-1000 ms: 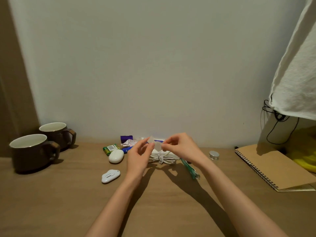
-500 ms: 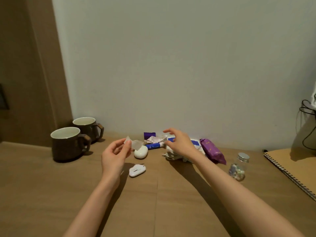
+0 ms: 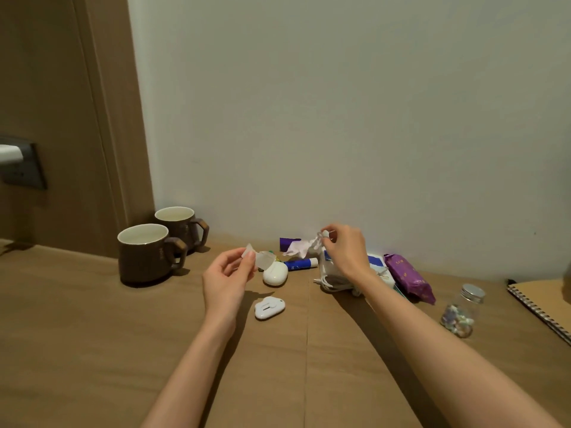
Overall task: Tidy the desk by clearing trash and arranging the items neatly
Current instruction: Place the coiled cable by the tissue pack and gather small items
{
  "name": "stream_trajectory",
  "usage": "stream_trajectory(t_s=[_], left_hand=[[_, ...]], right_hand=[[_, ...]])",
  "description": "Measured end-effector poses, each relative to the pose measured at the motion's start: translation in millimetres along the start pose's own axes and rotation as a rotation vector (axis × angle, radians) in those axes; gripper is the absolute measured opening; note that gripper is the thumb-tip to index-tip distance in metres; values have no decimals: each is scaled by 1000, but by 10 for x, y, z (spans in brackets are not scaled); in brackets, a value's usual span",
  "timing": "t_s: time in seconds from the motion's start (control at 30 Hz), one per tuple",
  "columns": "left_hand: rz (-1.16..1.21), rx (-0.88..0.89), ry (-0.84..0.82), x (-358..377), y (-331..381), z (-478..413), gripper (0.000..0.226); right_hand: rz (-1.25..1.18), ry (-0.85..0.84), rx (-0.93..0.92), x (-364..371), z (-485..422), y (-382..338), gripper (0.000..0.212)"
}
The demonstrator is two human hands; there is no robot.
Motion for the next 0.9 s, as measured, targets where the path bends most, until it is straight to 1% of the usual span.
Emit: stream_trajectory(t_s=[0.2,0.3,0.43,0.57,0.63,0.77,0.9], left_hand=[[37,12,24,-68,230,103,21],[32,32,28,-175,391,237,18],[-26,81,-32,-404,667,577,11],[-162,132,-98,-741,932,1080,15],[-215,133,-119,-944,1006,1354,15],[-271,107,-105,-1420,1044,1859,16],[-303,71,-57,-1928,917,2293,15]], right_hand=[[-134,124,-86,-501,214,-370,21],[-204,124,-144,-748,451,-610,19],[-300,12,-224,-967,914,-979,19],[-404,-111,-305,-1063,1490,-1342,16],[-453,-178,-332,-1058,1790,-1482,18],[-503,-337,-382,-938,2359,-1720,21],[-570,-493,-425,-719,2871,-1890,22]])
Point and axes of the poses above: each hand's wrist, its own z-axis away from the middle knuckle, its own x-axis out of the palm, y = z × x, the point moved 6 cm from there along -z, towards the middle knuckle, and after that the axes turned 5 degrees about -z, right-handed, at the moved point
